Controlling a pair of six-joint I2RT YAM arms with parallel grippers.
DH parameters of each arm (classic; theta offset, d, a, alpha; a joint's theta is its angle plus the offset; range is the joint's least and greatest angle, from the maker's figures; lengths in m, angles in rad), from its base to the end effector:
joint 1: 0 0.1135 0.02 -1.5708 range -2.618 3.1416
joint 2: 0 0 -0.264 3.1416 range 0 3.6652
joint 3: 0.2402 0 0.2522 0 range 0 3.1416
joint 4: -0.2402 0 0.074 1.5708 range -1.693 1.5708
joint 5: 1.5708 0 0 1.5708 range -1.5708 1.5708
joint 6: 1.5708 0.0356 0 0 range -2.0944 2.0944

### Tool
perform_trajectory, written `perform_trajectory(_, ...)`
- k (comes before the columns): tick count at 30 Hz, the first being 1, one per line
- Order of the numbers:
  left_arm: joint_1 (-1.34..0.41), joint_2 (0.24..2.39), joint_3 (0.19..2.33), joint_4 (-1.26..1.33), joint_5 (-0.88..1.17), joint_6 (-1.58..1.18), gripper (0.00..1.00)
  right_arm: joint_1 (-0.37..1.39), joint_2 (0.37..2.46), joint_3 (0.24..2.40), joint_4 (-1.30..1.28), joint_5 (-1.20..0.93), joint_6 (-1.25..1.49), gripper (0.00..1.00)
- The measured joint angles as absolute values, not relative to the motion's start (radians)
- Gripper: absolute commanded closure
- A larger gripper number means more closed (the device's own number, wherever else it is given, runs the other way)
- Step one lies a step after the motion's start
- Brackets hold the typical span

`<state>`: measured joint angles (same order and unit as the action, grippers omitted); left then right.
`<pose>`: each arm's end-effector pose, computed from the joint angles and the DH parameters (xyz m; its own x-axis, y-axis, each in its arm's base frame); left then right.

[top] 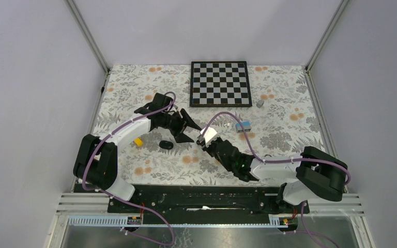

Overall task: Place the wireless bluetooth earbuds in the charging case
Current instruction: Pick up the charging case at the center of the board.

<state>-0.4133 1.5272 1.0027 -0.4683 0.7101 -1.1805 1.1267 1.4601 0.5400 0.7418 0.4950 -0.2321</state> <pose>0.2707 -0.1441 0.2219 -0.8751 -0.3819 0.2971 -0.4694 0.5209 -0.7130 0.1401 0.2552 0.1986 0.0624 -0.3399 -0.9384 -0.5954 0.7419 -0.3084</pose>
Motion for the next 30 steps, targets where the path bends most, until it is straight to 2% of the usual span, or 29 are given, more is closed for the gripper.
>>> perform_trajectory(1, -0.408, 1.527, 1.003, -0.469, 0.710, -1.174, 0.21, 1.111, 1.448, 0.535, 0.731, 0.481, -0.209, 1.00)
perform_trajectory(5, -0.368, 1.527, 1.007, -0.469, 0.710, -1.144, 0.10, 1.020, 1.372, 0.500, 0.684, 0.414, -0.111, 1.00)
perform_trajectory(15, -0.316, 1.527, 1.070, -0.442, 0.735, -1.016, 0.02, 0.814, 1.236, 0.494, 0.546, 0.096, 0.117, 1.00)
perform_trajectory(23, -0.305, 1.505, 1.071, -0.390, 0.749, -0.776, 0.01, 0.586, 1.203, 0.509, 0.461, -0.345, 0.302, 1.00)
perform_trajectory(30, -0.306, 1.504, 1.129, -0.477, 0.698, -0.603, 0.01, 0.460, 1.248, 0.530, 0.553, -0.641, 0.482, 1.00)
